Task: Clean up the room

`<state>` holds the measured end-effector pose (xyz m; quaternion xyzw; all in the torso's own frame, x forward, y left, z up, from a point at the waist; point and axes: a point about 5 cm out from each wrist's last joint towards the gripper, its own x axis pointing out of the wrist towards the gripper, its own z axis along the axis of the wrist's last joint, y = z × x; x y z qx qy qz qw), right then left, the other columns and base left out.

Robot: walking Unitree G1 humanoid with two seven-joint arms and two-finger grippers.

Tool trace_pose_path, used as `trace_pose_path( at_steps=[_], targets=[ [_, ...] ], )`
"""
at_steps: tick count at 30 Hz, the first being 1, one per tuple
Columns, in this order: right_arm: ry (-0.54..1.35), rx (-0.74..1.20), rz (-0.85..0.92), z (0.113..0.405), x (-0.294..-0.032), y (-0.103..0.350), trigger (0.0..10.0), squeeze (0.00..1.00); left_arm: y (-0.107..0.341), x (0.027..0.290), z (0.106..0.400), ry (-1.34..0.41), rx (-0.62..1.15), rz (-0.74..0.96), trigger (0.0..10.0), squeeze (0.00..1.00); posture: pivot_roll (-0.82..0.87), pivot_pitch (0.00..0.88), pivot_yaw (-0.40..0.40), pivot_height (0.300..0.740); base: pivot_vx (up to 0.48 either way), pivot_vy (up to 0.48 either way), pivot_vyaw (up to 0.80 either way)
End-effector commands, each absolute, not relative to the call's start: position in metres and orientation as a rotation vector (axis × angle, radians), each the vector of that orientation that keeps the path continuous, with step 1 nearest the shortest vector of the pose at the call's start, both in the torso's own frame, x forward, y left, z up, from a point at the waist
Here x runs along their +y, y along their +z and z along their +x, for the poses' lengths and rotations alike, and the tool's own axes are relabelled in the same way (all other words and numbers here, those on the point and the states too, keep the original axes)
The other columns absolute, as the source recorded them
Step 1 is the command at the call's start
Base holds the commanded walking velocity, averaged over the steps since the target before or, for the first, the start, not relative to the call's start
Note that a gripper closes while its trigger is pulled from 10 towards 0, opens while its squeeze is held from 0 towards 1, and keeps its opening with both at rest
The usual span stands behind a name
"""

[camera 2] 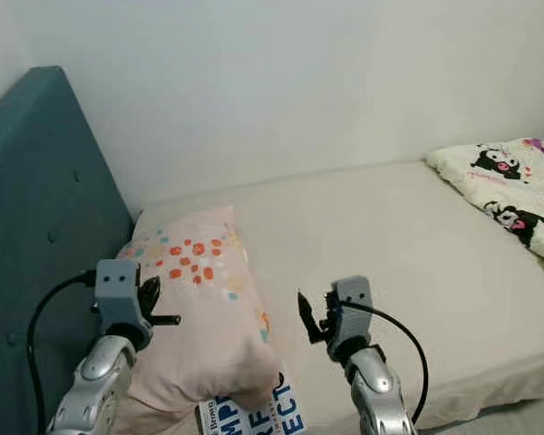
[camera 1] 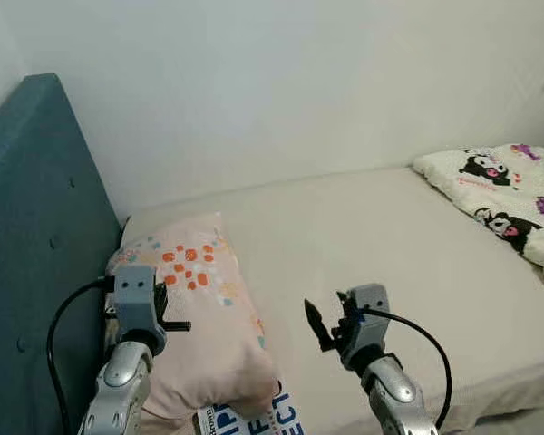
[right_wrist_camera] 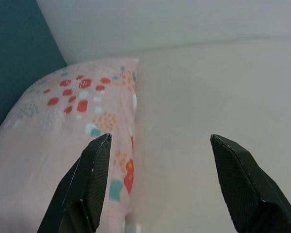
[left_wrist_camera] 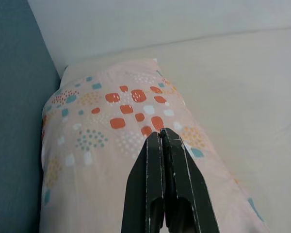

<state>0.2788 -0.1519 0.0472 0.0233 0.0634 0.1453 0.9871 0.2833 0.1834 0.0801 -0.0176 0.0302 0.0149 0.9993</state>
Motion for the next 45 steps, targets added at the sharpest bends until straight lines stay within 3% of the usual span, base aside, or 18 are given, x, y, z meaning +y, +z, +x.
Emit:
trace_pose_path(
  at_steps=[1, 15, 45],
  targets=[
    [0.287, 0.151, 0.082, 0.277, -0.1507, 0.0428, 10.0, 0.0, 0.0733, 0.1855, 0.2802, 0.03, 0.095, -0.036, 10.0, 0.0, -0.03, 0.053, -0.006, 0.74, 0.0, 0.0, 0.0],
    [0.295, 0.183, 0.1, 0.2737, -0.1468, 0.0372, 10.0, 0.0, 0.0702, 0.1834, 0.2788, 0.015, 0.116, -0.024, 10.0, 0.0, -0.03, 0.057, -0.002, 0.74, 0.0, 0.0, 0.0],
    [0.331, 0.204, 0.114, 0.2689, -0.1438, 0.0345, 10.0, 0.0, 0.0681, 0.1802, 0.2744, 0.009, 0.157, -0.02, 10.0, 0.0, -0.03, 0.052, -0.005, 0.74, 0.0, -0.457, 0.0]
  ],
)
